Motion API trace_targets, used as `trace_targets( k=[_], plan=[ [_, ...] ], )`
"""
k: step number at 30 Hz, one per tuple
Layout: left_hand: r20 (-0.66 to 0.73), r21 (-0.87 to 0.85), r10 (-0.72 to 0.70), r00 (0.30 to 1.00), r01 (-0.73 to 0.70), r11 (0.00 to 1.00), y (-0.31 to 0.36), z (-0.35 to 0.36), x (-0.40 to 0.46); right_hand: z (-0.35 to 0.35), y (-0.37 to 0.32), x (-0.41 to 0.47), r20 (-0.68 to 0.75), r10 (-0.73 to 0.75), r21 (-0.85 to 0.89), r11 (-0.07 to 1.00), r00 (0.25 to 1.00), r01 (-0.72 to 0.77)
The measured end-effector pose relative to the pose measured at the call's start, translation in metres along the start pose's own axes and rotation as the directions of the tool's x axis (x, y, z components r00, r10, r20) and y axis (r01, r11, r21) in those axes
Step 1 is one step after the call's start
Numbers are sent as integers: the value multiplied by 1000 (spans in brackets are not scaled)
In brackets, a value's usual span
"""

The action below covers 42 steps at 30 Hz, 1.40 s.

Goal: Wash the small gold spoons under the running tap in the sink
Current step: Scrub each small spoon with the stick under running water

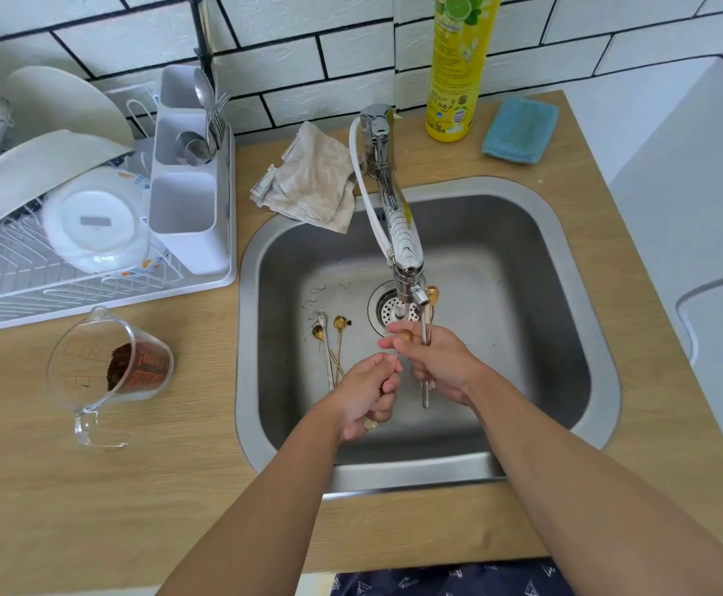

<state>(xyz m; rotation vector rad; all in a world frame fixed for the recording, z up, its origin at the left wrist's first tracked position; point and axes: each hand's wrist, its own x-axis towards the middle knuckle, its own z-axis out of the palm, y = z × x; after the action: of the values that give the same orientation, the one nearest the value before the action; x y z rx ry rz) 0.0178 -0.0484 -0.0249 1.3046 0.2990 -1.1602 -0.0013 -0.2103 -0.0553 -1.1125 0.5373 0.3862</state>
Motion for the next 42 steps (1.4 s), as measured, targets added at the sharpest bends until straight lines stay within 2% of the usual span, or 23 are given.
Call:
trace_targets(
  k=[4,8,12,18,25,29,34,38,42],
  plan=[
    [9,-38,4,1000,-4,999,-1,-1,2,4,0,0,-63,2,-96,995,998,-8],
    [11,-24,1,1000,-1,1000,-3,-1,4,3,1,2,-43,21,-3,1000,999,-21],
    [-49,55,49,998,-46,997,-5,-1,7,2,1,4,-42,39,49,998,998,-37],
    [-154,119,170,973,-153,981,-9,-5,12,0,6,2,-232,-140,-215,972,963,90],
    [-141,220,207,968,-173,960,-13,-7,14,0,7,3,-253,-206,-280,951,945,132],
    [-166,239,233,958,-190,952,-15,-7,15,0,6,5,-319,-226,-312,942,920,123],
    [-198,282,254,947,-194,940,-14,-5,17,1,6,3,-231,-151,-289,954,961,80],
    [-199,433,338,920,-227,872,8,2,31,-3,-1,2,-371,-221,-197,968,902,156],
    [-132,656,426,895,-243,715,40,15,53,-13,-9,6,-590,-211,-42,972,780,231]
  ],
)
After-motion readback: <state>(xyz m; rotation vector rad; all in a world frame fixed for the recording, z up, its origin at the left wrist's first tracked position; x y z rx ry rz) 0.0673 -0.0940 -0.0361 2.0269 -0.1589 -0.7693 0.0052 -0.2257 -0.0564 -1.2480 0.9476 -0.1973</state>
